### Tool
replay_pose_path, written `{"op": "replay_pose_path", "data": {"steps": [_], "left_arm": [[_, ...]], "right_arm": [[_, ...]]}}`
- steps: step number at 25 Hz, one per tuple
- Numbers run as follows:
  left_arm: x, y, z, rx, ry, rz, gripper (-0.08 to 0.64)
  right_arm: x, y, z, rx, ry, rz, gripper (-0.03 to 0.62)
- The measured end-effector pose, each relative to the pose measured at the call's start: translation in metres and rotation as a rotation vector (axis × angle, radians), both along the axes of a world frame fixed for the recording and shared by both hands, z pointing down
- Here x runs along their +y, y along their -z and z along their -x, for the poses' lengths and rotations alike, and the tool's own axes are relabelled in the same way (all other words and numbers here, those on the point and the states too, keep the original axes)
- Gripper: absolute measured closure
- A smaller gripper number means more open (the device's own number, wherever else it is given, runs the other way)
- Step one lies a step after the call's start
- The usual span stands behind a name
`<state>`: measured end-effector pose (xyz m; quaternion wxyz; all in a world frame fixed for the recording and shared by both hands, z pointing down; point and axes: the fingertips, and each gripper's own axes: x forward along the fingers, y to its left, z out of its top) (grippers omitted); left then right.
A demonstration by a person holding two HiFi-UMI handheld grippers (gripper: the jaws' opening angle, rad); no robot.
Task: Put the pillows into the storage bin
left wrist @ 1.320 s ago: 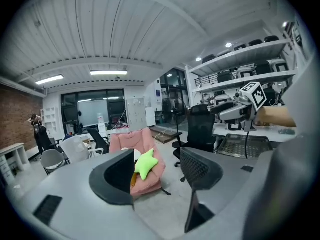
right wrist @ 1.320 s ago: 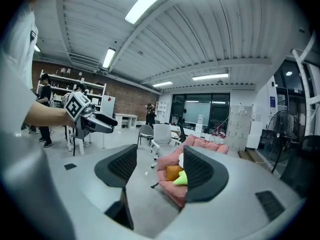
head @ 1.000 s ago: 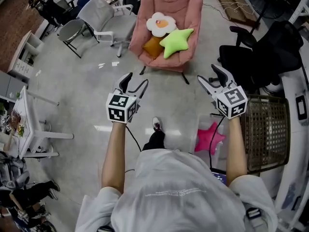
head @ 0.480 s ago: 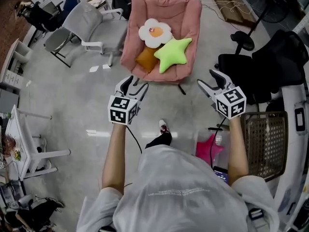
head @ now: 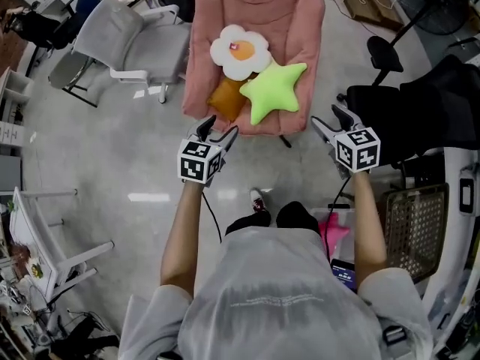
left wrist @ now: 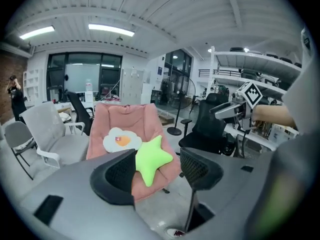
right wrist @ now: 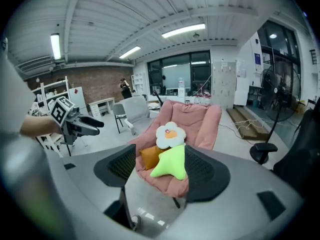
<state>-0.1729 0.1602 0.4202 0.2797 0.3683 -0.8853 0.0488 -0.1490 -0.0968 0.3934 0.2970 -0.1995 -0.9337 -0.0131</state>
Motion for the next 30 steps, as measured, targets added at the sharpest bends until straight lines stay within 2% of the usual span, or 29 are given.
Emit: {"op": "replay_pose_path", "data": {"steps": [5,15,19,20,21,26,28,30], "left_arm": [[-0.005,-0.047,0.037,0.109,0.007,0.014,0.264],[-0.027,-0.157,0.095,0.314,0.019,0.071,0.264],[-0.046,-0.212,0.110,0.418,0.019,0.061,0.264],[-0.051,-0.226,0.114,0.444,0.018,0.054,0.264],[-0.057,-0.241,0.116,0.472,0.018,0.043,0.262],[-0.090,-0.306,0.121,0.610,0.020,-0.024,0.236],[-0.100,-0.332,0.117,0.658,0.009,-0.017,0.229],[-0.107,-0.359,0.110,0.702,-0.015,0.030,0.226]], "right_arm": [[-0.008,-0.052,0.042,0.084,-0.026,0.021,0.276],[-0.006,-0.194,0.114,0.343,0.074,-0.028,0.308],[-0.003,-0.245,0.126,0.447,0.130,-0.044,0.305],[-0.003,-0.258,0.129,0.470,0.138,-0.051,0.286],[-0.004,-0.271,0.132,0.491,0.145,-0.060,0.265],[-0.009,-0.322,0.138,0.585,0.184,-0.064,0.258],[-0.009,-0.335,0.135,0.612,0.197,-0.058,0.258],[-0.007,-0.346,0.133,0.627,0.204,-0.050,0.258]]}}
